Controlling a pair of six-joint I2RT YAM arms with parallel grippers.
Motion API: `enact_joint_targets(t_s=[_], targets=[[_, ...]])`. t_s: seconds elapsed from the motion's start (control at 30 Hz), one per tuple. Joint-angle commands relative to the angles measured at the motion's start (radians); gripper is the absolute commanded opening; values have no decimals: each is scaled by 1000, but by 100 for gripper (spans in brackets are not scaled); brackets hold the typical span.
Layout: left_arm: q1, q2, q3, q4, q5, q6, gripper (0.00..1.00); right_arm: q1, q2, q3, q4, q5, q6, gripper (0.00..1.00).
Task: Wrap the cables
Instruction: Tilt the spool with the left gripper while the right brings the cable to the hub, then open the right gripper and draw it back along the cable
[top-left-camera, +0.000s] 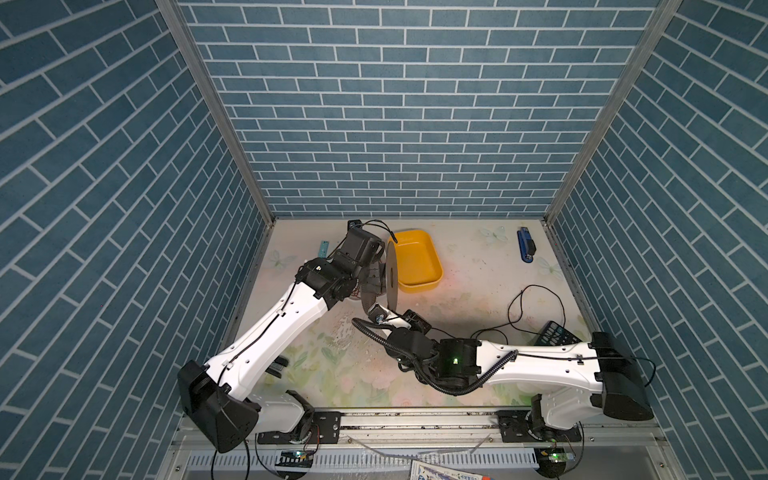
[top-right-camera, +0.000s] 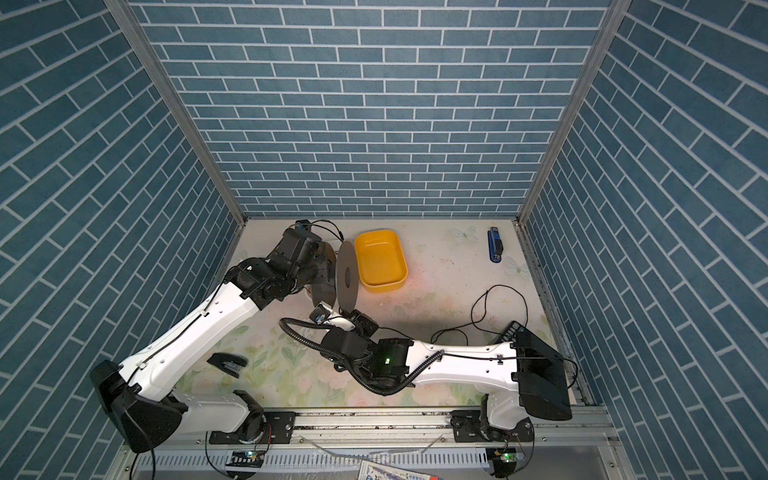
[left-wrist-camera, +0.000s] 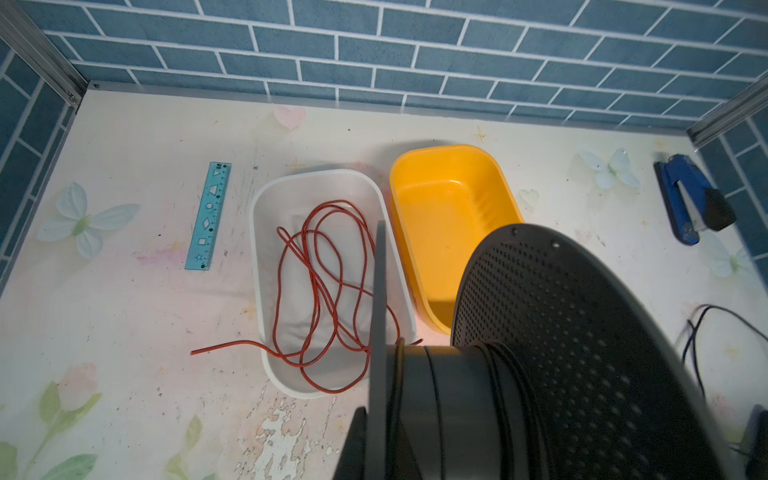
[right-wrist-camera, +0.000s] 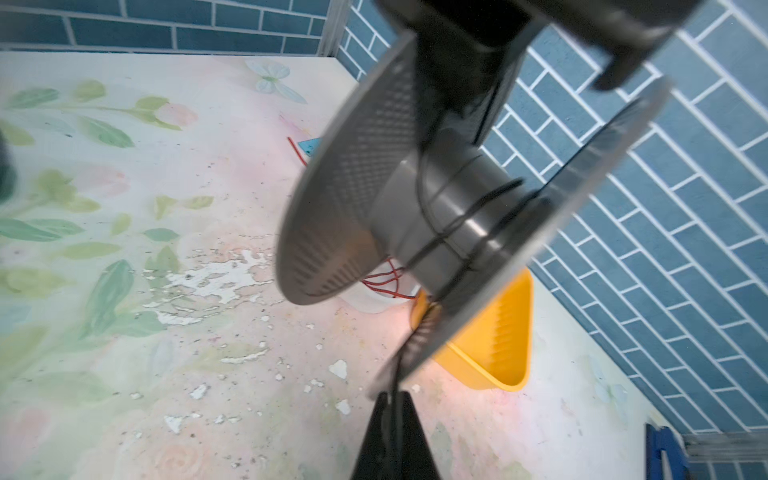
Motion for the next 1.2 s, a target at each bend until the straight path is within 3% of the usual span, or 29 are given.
enact_joint_targets(t_s=[0.0, 0.13, 0.47, 1.07, 1.17], targets=[[-3, 8, 24, -88, -3, 53, 0, -9, -82, 47, -44, 51, -29, 9], [-2, 21, 40, -102, 23, 58, 0, -36, -127, -1, -56, -78, -38, 10], [-40, 37, 23, -120, 42, 72, 0, -108, -146, 5, -47, -133, -21, 10], [-110, -18, -18, -231, 70, 135, 0, -283, -177, 82, -130, -362, 29, 10], [-112, -37, -23, -245, 116, 163, 0, -319, -173, 90, -150, -392, 42, 10]])
